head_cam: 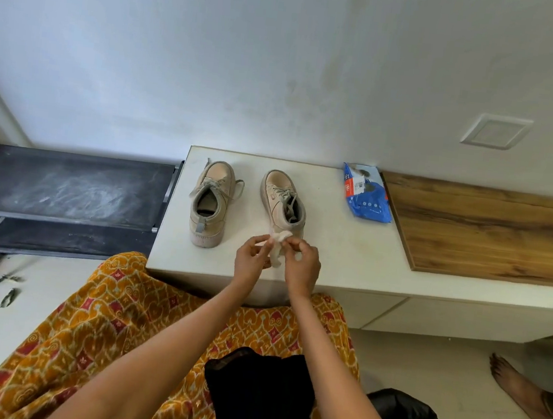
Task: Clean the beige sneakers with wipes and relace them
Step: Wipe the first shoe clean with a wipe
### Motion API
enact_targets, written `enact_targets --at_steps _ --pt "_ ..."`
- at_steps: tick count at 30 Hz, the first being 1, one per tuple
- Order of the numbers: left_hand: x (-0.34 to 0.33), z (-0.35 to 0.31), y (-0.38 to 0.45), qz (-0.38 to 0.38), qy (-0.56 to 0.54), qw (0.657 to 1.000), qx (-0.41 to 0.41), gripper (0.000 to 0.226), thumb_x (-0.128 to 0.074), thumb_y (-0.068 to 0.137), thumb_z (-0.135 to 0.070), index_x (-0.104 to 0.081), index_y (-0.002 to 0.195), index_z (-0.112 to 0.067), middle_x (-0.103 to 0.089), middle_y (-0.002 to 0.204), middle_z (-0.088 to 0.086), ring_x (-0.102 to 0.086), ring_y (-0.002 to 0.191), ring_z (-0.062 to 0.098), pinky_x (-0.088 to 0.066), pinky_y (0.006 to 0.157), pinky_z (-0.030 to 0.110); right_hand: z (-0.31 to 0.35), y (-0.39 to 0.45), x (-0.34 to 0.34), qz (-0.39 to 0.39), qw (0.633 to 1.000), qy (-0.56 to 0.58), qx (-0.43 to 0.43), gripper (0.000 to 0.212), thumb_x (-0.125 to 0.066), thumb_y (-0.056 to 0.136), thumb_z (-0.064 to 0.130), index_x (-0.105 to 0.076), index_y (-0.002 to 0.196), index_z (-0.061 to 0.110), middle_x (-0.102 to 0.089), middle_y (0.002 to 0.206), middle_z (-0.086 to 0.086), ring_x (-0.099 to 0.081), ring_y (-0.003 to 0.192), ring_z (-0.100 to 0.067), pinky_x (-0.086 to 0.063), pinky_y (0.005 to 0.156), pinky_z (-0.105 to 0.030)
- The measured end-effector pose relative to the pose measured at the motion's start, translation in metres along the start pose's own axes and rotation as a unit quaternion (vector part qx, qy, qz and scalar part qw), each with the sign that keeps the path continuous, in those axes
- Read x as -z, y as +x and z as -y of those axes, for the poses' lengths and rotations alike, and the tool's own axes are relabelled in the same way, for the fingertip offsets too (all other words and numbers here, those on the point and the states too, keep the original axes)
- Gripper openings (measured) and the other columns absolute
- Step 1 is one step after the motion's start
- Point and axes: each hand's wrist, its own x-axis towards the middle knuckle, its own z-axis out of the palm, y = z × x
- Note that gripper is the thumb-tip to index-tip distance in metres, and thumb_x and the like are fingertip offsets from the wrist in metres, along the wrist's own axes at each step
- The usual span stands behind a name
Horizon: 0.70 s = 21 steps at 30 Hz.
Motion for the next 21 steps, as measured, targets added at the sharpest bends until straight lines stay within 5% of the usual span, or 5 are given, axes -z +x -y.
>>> enact_targets --at_steps 4,6,9,13,21 --pt "-0.003 -0.005 0.007 -0.007 -0.032 0.999 0.018 0.005 -0.066 0.086 -0.009 -0.067 0.09 -0.007 -0.068 0.075 0.009 -0.065 0.075 0.022 -0.057 0.076 0.038 0.007 0.006 0.004 0.031 0.995 -0.074 0.062 0.021 -0.058 0.092 0.025 -0.069 0.109 0.019 -0.063 0.105 -0.004 -0.056 0.098 -0.015 -0.046 0.079 -0.023" --pt "-0.002 -0.008 0.016 -0.08 -0.013 0.996 0.034 0.005 -0.069 0.085 -0.016 -0.067 0.085 -0.012 -0.069 0.08 0.005 -0.065 0.078 0.02 -0.056 0.077 0.037 0.016 0.016 0.011 -0.017 0.986 -0.127 0.105 0.022 -0.057 0.092 0.025 -0.067 0.111 0.019 -0.064 0.108 -0.003 -0.054 0.102 -0.019 -0.046 0.08 -0.028" --pt "-0.004 -0.016 0.031 -0.181 0.003 0.983 0.043 0.01 -0.07 0.084 -0.02 -0.064 0.086 -0.013 -0.068 0.088 0.005 -0.062 0.079 0.017 -0.054 0.076 0.032 0.024 0.035 0.021 -0.042 0.987 -0.141 0.058 0.031 -0.06 0.091 0.029 -0.064 0.12 0.019 -0.061 0.122 -0.004 -0.05 0.115 -0.021 -0.042 0.082 -0.025" --pt "-0.025 -0.031 0.038 -0.142 0.038 0.989 -0.011 0.005 -0.068 0.084 -0.015 -0.067 0.088 -0.011 -0.068 0.085 0.005 -0.063 0.08 0.017 -0.053 0.076 0.03 0.02 0.048 0.016 0.036 0.99 -0.134 0.019 0.028 -0.064 0.087 0.033 -0.069 0.113 0.024 -0.069 0.113 -0.001 -0.059 0.107 -0.024 -0.051 0.083 -0.035" --pt "-0.026 0.006 0.029 -0.145 0.131 0.981 0.014 0.017 -0.065 0.084 -0.008 -0.072 0.099 -0.006 -0.072 0.096 0.009 -0.065 0.09 0.02 -0.044 0.075 0.023 0.023 0.044 0.01 -0.007 0.977 -0.201 0.077 0.02 -0.061 0.09 0.027 -0.073 0.106 0.023 -0.072 0.102 -0.002 -0.058 0.1 -0.025 -0.046 0.077 -0.032"
